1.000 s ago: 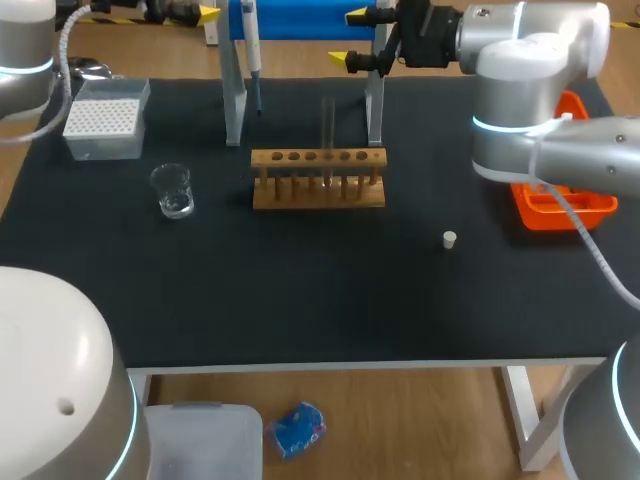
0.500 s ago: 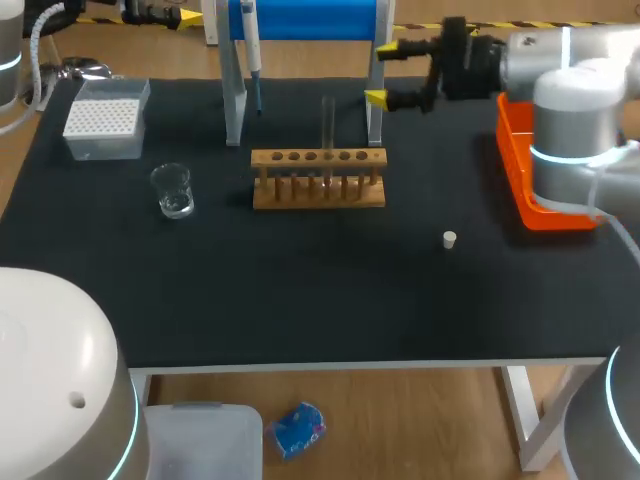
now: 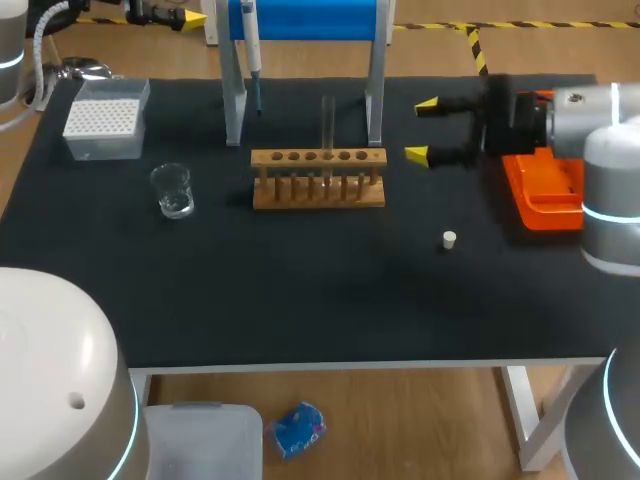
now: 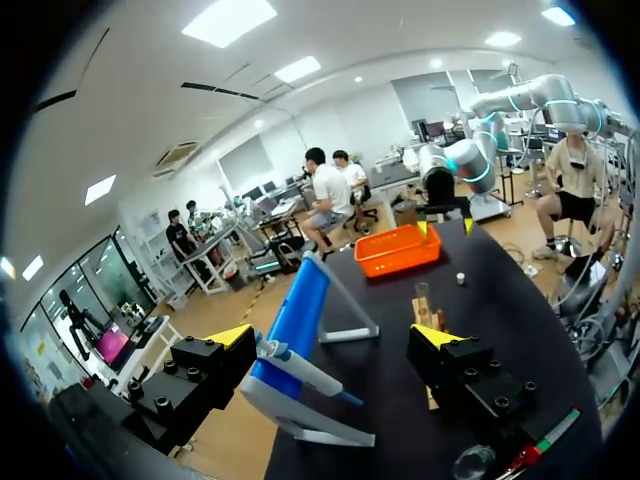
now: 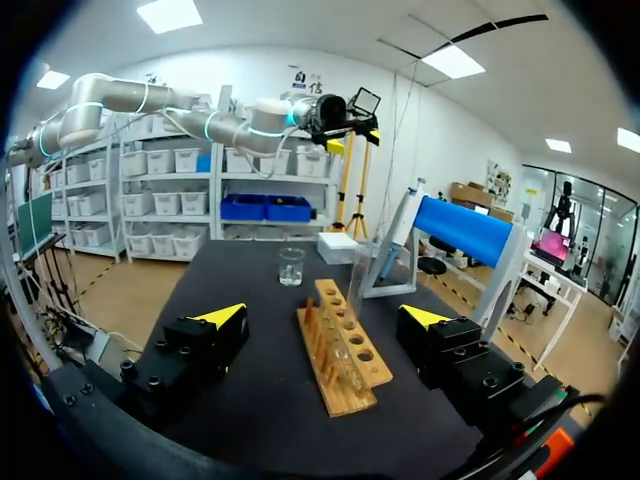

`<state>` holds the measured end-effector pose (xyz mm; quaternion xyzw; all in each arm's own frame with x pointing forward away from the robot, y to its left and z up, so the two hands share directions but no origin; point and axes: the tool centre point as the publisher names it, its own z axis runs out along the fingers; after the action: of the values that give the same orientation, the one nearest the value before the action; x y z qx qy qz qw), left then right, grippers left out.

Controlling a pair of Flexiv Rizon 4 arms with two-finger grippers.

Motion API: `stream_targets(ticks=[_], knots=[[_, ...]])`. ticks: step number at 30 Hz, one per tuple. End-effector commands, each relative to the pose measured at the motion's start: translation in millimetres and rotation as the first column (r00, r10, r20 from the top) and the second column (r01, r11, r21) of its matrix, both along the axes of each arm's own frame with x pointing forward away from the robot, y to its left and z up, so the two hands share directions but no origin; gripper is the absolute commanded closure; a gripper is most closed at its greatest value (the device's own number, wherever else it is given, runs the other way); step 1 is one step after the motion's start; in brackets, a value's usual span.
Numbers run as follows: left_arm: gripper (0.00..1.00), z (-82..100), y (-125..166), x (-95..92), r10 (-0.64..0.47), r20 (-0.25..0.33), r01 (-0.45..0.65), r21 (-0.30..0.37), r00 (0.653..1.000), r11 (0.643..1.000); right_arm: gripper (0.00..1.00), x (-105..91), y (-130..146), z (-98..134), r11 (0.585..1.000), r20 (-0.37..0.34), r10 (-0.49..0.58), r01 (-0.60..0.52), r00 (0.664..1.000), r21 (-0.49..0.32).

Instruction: Invert the test tube, pick up the pipette, mount the tip to pipette, aspirate from beaker and dispense into the tube, eject the tip, return the pipette, and cap with the stopper.

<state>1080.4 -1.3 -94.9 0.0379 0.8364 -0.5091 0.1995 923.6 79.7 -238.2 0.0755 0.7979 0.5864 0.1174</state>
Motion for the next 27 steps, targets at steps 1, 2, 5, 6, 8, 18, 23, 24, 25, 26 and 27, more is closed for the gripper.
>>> stream_targets(ticks=[1, 2, 5, 6, 8, 18, 23, 24, 25, 26, 27], knots=[[0.0, 0.4, 0, 0.6, -0.003, -0.002, 0.003, 0.002, 1.0, 1.0, 0.0, -8.9, -6, 4, 1.0, 0.003, -0.01, 0.01, 1.0, -0.003], [0.0, 0.4, 0, 0.6, -0.003, -0.002, 0.003, 0.002, 1.0, 1.0, 0.0, -8.9, -6, 4, 1.0, 0.003, -0.01, 0.01, 1.0, -0.003], [0.0, 0.4, 0, 0.6, -0.003, -0.002, 0.003, 0.002, 1.0, 1.0, 0.0, -8.9, -6, 4, 1.0, 0.003, -0.01, 0.01, 1.0, -0.003], [0.0, 0.4, 0, 0.6, -0.003, -0.002, 0.003, 0.002, 1.0, 1.0, 0.0, -8.9, -6, 4, 1.0, 0.003, -0.01, 0.01, 1.0, -0.003], [0.0, 3.7, -1, -2.7, 0.0, 0.002, 0.0, 0.002, 1.0, 1.0, 0.0, -8.9, -6, 4, 1.0, 0.003, -0.01, 0.01, 1.0, -0.003], [0.0, -30.7, -35, -46.7, 0.041, -0.1, -0.045, -0.039, 0.994, 0.998, 0.0, -8.9, -6, 4, 1.0, 0.003, -0.01, 0.01, 1.0, -0.003], [0.0, -61.2, -67, -62.4, 0.031, -0.167, -0.04, -0.051, 0.986, 0.998, 0.0, -8.9, -6, 4, 1.0, 0.003, -0.01, 0.01, 1.0, -0.003], [0.0, -68.6, -74, -65.0, 0.035, -0.178, -0.042, -0.035, 0.983, 0.999, 0.0, -8.9, -6, 4, 1.0, 0.003, -0.01, 0.01, 1.0, -0.003], [0.0, -76.2, -80, -67.5, 0.048, -0.194, -0.056, -0.038, 0.98, 0.998, 0.0, -8.9, -6, 4, 1.0, 0.003, -0.01, 0.01, 1.0, -0.003], [0.0, -76.2, -80, -67.5, 0.048, -0.194, -0.056, -0.038, 0.98, 0.998, 0.0, -8.9, -6, 4, 1.0, 0.003, -0.01, 0.01, 1.0, -0.003], [0.0, -76.2, -80, -67.5, 0.048, -0.194, -0.056, -0.038, 0.98, 0.998, 0.0, -8.9, -6, 4, 1.0, 0.003, -0.01, 0.01, 1.0, -0.003]])
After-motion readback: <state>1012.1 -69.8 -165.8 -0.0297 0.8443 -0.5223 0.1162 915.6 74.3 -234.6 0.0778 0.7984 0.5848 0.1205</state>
